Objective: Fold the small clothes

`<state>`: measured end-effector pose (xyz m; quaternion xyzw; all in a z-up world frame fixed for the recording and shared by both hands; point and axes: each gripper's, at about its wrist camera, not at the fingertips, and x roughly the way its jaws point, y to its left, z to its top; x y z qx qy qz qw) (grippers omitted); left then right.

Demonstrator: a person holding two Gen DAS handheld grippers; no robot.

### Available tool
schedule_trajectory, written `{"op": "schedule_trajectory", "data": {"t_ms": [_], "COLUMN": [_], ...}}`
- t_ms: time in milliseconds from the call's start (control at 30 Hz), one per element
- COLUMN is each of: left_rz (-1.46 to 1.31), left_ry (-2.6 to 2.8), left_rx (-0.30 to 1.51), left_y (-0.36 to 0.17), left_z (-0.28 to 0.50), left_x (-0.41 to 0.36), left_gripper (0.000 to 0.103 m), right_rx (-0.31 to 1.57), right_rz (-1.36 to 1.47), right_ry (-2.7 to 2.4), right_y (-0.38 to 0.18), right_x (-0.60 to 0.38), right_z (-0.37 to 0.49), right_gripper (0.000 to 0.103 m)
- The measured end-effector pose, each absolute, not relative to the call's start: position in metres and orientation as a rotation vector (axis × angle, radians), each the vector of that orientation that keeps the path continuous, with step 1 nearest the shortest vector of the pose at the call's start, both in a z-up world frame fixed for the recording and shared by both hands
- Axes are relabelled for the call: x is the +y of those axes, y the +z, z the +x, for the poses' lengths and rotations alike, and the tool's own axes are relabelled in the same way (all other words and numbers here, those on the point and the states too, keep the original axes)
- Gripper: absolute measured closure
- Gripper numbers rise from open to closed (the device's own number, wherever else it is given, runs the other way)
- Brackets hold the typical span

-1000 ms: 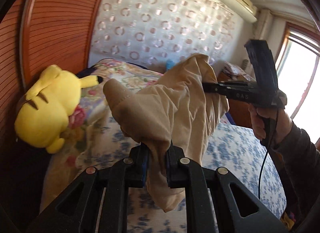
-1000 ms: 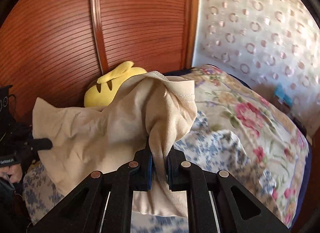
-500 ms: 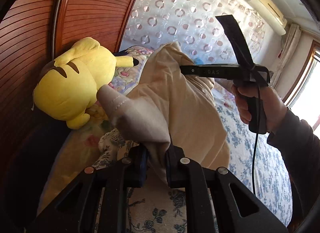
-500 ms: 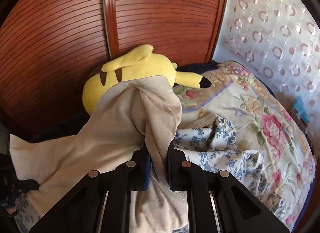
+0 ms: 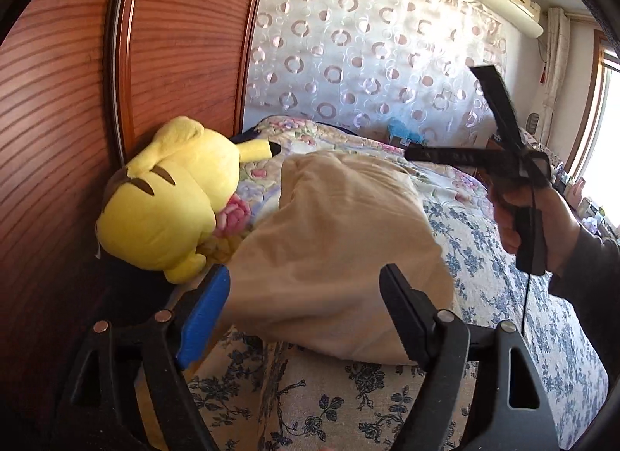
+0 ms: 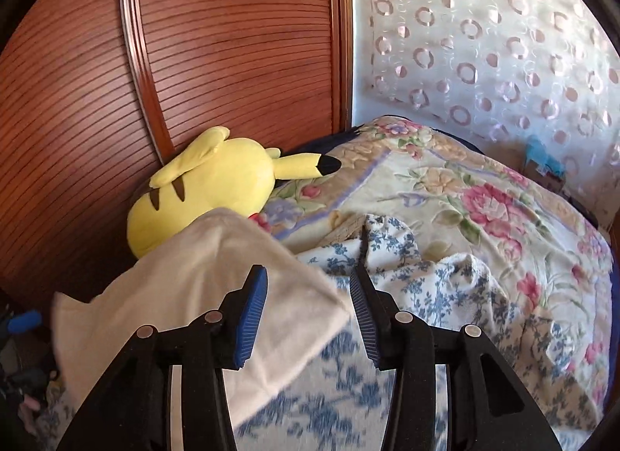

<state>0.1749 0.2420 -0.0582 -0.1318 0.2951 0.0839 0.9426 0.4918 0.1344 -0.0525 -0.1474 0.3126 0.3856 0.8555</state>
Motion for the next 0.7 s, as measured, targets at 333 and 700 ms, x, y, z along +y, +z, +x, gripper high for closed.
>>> {"op": "schedule_trajectory", "data": {"t_ms": [333,700], "left_rz": [-0.154,-0.089], "left_ry": [0.097,-0.045], "left_rx": [0.577,0.532], "left_y": [-0.028,0.002], "left_z": [0.161,0.137], "left_x": [0.183,0.089], "left_gripper": [0.02,0.02], "right_rx": [0.603,0.488], "right_rz": [-0.2,-0.122], "right_ry": [0.815,0.678], "right_y": [-0.036,-0.009], "right_x": [0.036,-0.087], "right_z": [0.399,0.278], "right_gripper": [0.057,0.043]}}
